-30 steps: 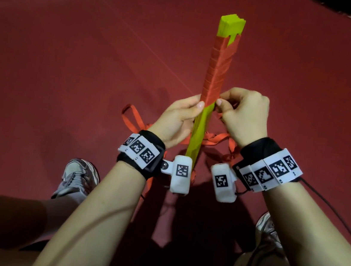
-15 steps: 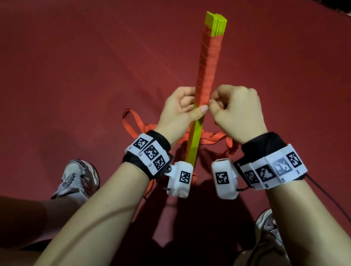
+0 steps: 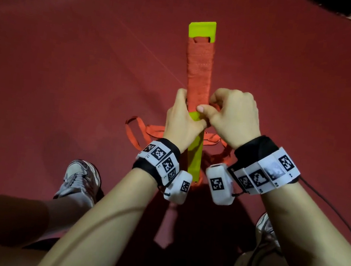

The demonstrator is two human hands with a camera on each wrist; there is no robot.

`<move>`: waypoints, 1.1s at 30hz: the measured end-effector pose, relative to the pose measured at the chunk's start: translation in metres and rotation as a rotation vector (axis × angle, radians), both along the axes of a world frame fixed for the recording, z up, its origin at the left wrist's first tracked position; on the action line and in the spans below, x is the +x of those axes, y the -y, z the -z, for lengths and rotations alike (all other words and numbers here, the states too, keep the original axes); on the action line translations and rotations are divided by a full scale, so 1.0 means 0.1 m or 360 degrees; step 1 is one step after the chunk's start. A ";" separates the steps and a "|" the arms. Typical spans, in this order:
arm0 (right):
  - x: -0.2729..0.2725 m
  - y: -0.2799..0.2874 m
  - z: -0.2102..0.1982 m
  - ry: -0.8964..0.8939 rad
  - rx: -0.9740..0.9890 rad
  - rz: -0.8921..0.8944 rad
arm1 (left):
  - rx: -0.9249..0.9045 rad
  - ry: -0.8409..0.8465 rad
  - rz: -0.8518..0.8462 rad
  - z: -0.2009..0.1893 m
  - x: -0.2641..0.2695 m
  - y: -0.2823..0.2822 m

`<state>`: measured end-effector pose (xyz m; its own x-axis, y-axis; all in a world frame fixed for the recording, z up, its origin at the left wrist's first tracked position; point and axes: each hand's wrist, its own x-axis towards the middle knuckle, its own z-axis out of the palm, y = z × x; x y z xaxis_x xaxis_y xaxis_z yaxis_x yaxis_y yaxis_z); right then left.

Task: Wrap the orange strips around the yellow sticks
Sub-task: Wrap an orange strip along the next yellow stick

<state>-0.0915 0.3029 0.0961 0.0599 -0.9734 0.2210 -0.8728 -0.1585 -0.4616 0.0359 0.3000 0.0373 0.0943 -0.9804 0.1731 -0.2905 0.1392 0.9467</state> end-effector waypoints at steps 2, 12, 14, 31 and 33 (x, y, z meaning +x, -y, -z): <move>-0.02 0.00 0.01 0.0059 0.0006 -0.0050 | 0.0164 -0.0208 0.0217 0.01 0.03 0.01; -0.07 -0.01 0.05 0.0043 -0.0012 0.0126 | 0.0169 0.0200 0.0145 0.05 -0.09 -0.10; -0.05 -0.01 0.06 -0.0016 -0.0018 0.0087 | 0.0068 0.0370 0.0170 0.09 -0.14 -0.13; -0.10 0.06 0.12 -0.0077 -0.0007 -0.0209 | 0.0078 0.0457 0.0404 0.20 0.08 0.05; -0.09 0.05 0.11 -0.0141 -0.0028 -0.0216 | 0.0055 0.0480 0.0394 0.20 0.09 0.05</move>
<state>-0.1003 0.2979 0.0852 0.2105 -0.9511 0.2262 -0.8801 -0.2851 -0.3796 0.0449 0.2947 0.0176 -0.1962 -0.9728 0.1234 -0.5180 0.2097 0.8293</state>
